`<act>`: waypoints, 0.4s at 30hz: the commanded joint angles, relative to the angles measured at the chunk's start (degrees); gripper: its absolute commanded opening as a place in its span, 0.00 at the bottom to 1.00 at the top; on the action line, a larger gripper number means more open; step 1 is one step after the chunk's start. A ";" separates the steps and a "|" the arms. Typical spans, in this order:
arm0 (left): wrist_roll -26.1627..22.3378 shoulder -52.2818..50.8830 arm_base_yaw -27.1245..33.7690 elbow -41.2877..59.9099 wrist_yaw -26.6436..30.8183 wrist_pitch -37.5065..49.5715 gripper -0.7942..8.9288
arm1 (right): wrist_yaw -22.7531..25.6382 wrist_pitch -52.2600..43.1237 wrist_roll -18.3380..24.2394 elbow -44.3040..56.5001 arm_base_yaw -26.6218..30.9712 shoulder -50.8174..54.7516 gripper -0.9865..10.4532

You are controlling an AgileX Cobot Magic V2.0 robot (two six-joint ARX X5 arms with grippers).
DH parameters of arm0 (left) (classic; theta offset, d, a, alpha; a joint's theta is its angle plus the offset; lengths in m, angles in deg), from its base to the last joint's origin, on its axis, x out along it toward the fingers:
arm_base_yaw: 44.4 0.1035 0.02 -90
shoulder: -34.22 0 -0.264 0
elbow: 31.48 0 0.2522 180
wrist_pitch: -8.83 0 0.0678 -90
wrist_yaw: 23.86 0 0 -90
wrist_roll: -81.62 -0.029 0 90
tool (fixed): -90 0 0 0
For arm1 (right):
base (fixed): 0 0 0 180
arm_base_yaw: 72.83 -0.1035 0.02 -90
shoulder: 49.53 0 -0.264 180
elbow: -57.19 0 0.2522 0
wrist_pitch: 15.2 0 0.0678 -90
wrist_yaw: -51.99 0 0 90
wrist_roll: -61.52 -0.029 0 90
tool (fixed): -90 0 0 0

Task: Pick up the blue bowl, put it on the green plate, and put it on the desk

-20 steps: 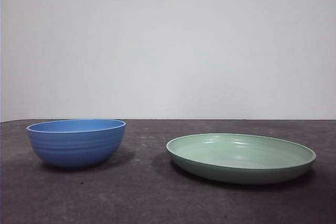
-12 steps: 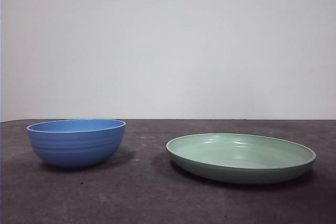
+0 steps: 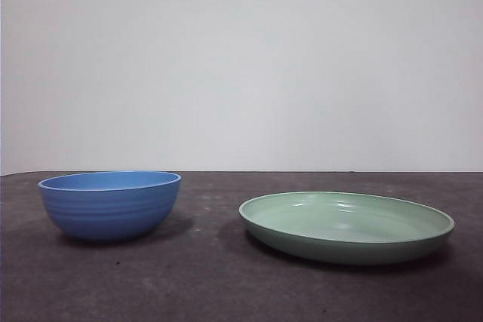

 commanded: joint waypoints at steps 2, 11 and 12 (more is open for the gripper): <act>0.42 7.19 -0.09 -8.09 -1.57 -2.67 0.10 | -5.64 1.09 -2.78 -4.90 0.00 -6.45 0.10; 0.04 22.60 -0.66 -23.52 -11.80 -8.96 0.10 | -17.25 2.86 -2.54 -19.54 -0.96 -22.49 0.10; 0.04 24.22 -0.85 -24.96 -13.79 -9.27 0.10 | -19.28 3.80 -1.99 -21.57 -1.11 -24.74 0.10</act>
